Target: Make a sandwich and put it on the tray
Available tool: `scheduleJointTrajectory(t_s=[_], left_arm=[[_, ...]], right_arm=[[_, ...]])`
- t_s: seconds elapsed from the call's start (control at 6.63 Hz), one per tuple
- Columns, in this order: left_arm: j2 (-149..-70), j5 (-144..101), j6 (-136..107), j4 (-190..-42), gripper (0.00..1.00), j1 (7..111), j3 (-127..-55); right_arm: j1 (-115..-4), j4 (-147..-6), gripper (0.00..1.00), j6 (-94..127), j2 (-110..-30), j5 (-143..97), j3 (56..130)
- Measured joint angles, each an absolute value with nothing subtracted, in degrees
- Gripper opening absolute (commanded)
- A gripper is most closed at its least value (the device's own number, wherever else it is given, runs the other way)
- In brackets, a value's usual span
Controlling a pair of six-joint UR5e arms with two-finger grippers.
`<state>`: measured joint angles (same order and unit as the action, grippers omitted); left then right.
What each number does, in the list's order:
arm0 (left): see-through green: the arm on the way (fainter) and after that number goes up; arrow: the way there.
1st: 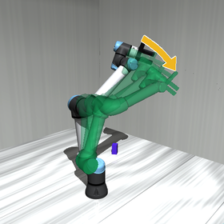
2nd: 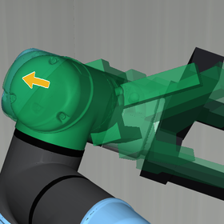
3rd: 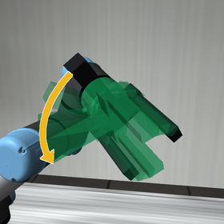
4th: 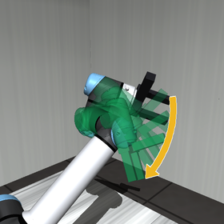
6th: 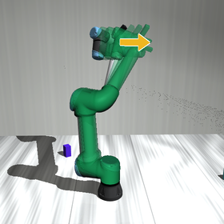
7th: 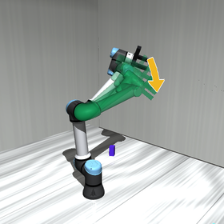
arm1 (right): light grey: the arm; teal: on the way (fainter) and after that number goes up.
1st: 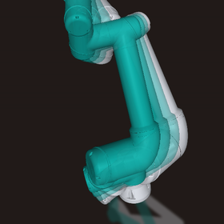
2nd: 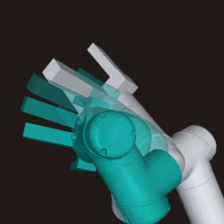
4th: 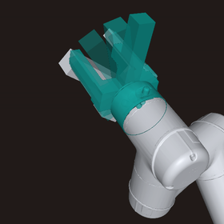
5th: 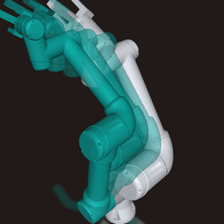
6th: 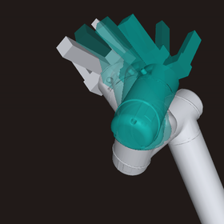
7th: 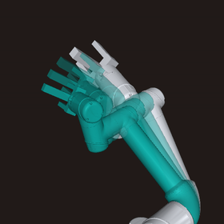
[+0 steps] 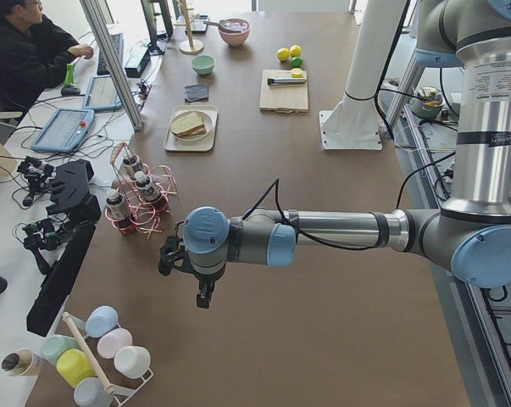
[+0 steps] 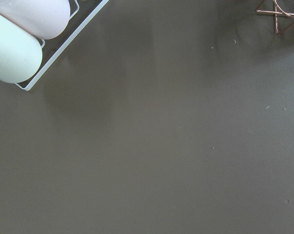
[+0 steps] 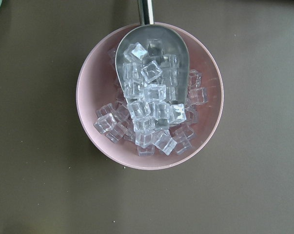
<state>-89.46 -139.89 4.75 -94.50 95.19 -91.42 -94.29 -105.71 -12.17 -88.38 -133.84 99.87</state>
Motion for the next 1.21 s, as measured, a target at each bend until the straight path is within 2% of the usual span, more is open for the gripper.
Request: scheduleJointTrajectory(t_s=[1.21], left_arm=[[-88.24,-139.69,5.04,-95.72,0.98,95.19,-91.31]], right_arm=[[-94.22,-102.68,1.0,-12.78,-89.65,-133.61,99.03]])
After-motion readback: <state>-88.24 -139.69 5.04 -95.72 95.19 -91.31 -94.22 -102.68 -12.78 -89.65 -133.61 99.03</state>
